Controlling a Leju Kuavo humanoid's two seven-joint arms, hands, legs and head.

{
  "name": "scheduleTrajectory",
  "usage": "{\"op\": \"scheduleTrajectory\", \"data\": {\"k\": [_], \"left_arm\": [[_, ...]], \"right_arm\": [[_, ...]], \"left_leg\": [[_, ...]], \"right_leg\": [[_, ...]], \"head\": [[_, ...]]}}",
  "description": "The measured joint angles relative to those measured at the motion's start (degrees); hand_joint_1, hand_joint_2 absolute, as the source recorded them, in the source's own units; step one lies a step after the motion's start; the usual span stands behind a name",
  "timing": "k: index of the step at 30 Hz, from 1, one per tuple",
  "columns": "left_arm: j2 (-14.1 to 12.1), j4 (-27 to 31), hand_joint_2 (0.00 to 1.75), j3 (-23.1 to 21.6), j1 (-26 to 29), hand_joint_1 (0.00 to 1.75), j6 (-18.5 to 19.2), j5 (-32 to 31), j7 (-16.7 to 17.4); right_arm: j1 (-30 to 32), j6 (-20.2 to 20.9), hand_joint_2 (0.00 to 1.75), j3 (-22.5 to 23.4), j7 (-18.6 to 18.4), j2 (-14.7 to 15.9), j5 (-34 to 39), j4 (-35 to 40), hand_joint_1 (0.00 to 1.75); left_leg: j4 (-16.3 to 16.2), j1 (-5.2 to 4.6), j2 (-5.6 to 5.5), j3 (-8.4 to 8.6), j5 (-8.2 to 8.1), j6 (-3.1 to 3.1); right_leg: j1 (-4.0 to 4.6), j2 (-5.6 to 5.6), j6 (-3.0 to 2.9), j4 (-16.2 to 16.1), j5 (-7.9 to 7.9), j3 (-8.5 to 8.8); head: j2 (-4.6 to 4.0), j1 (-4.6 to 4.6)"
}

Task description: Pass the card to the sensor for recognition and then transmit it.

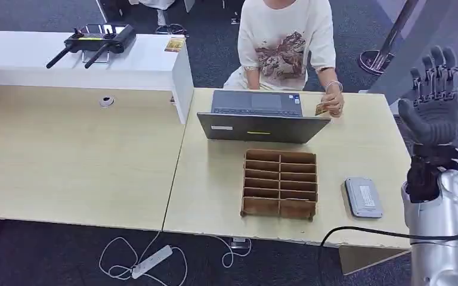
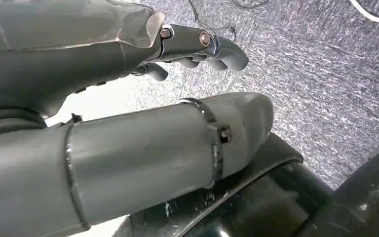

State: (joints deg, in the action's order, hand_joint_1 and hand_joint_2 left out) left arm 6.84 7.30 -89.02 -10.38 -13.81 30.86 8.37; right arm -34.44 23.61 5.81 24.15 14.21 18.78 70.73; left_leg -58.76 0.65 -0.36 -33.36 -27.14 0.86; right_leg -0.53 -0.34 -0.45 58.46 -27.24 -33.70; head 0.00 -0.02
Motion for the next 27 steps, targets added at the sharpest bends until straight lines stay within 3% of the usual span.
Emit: {"op": "scheduleTrajectory", "data": {"k": [5, 10, 14, 16, 20, 23, 27], "left_arm": [[0.0, 0.0, 0.0, 0.0, 0.0, 0.0, 0.0, 0.4, 0.0], [0.0, 0.0, 0.0, 0.0, 0.2, 0.0, -0.4, 1.6, 0.1], [0.0, 0.0, 0.0, 0.0, 0.6, 0.0, -1.0, 2.4, 0.1], [0.0, 0.0, 0.0, 0.0, 0.8, 0.0, -1.4, 3.0, 0.1], [0.0, 0.0, 0.0, 0.0, 1.1, 0.0, -1.9, 3.7, 0.1], [0.0, 0.0, 0.0, 0.0, 1.2, 0.0, -2.1, 3.9, 0.3], [0.0, 0.0, 0.0, 0.0, 1.2, 0.0, -2.1, 4.0, 0.7]], "right_arm": [[3.6, 0.3, 1.75, 1.2, -0.2, 0.5, 1.9, 4.1, 0.0], [15.1, 1.0, 1.75, 4.0, 0.8, 0.6, 0.6, 13.1, 0.0], [26.0, -0.9, 1.75, 4.7, 2.8, -1.6, -5.1, 21.3, 0.0], [30.4, -4.6, 1.75, 4.7, 3.0, -3.1, -8.2, 24.7, 0.0], [37.6, -15.8, 1.75, 4.4, 4.1, -6.2, -17.8, 30.3, 0.0], [42.0, -26.2, 1.75, 2.3, 4.5, -8.0, -27.8, 33.9, 0.0], [46.3, -35.8, 1.75, -1.3, 4.3, -9.9, -37.1, 37.2, 0.0]], "left_leg": [[0.0, 0.0, -0.13, 0.04, 0.0, 0.0], [0.0, 0.0, -0.27, -0.04, -0.09, -0.01], [0.0, 0.01, -0.27, -0.03, -0.17, -0.04], [0.1, 0.02, -0.26, -0.04, -0.18, -0.02], [0.1, 0.02, -0.23, -0.03, -0.18, -0.02], [0.1, 0.02, -0.19, -0.02, -0.18, -0.02], [0.1, 0.01, -0.18, -0.01, -0.18, -0.02]], "right_leg": [[0.0, -0.13, 0.0, 0.0, 0.0, 0.05], [0.0, -0.19, 0.11, 0.0, -0.12, 0.07], [0.01, -0.18, 0.07, 0.0, -0.23, 0.05], [0.01, -0.18, 0.07, 0.0, -0.27, 0.05], [0.02, -0.17, 0.05, 0.0, -0.28, 0.05], [0.01, -0.16, 0.05, 0.0, -0.28, 0.05], [0.01, -0.14, 0.05, 0.0, -0.28, 0.07]], "head": [[0.0, -0.02], [0.0, 0.02], [0.0, -0.02], [0.0, 0.02], [0.0, 0.0], [0.0, 0.0], [0.0, 0.0]]}}
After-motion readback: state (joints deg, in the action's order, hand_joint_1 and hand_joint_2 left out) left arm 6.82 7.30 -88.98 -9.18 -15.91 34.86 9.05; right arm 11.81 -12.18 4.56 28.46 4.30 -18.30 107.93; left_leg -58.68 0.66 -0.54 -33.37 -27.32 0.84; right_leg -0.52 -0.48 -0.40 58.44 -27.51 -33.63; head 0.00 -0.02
